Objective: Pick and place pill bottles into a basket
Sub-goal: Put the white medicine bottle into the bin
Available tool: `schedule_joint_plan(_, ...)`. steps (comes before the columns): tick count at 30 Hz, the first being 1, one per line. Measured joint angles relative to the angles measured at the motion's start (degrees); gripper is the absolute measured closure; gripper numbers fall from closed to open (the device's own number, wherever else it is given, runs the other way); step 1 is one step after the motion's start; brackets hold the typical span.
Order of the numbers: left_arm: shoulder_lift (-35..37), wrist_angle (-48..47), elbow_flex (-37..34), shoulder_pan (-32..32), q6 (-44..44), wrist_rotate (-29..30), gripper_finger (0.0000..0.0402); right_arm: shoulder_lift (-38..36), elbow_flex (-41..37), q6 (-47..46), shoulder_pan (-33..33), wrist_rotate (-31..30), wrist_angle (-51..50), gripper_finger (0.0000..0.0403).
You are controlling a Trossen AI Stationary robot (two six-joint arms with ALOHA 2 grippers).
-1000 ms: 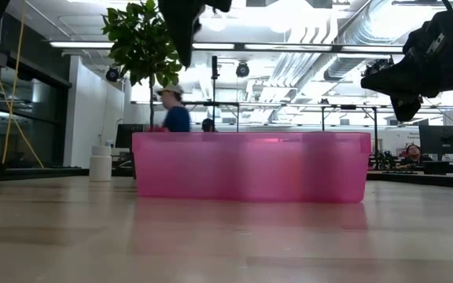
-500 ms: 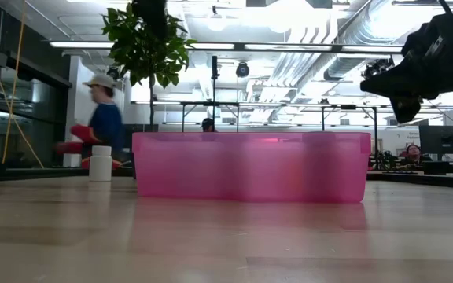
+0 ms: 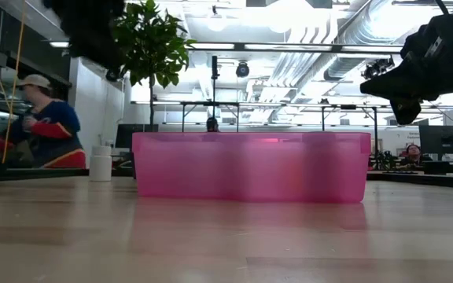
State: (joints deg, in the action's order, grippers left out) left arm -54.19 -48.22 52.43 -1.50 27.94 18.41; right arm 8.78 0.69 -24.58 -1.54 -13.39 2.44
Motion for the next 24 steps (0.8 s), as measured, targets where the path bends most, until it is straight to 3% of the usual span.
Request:
schedule_joint_plan(8, 12.5, 3.4, -14.0, 0.0, 1.8, 0.2, 0.0193, 0.3, 0.0, 0.5, 0.0, -0.1, 0.0, 0.0396)
schedule_joint_plan(14, 13.5, 5.4, -16.3, 0.0, -1.0, 0.9, 0.0133, 0.3, 0.0, 0.5, 0.0, -0.2, 0.0, 0.0396)
schedule_joint_plan(18, 13.1, 2.9, -17.1, 0.0, -4.0, 7.2, 0.0078, 0.3, 0.0, 0.6, 0.0, -0.2, 0.0, 0.0396)
schedule_joint_plan(24, 12.8, 2.7, -20.7, 0.1, 3.6, 15.6, 0.0045, 0.3, 0.0, 0.3, 0.0, -0.3, 0.0, 0.0396)
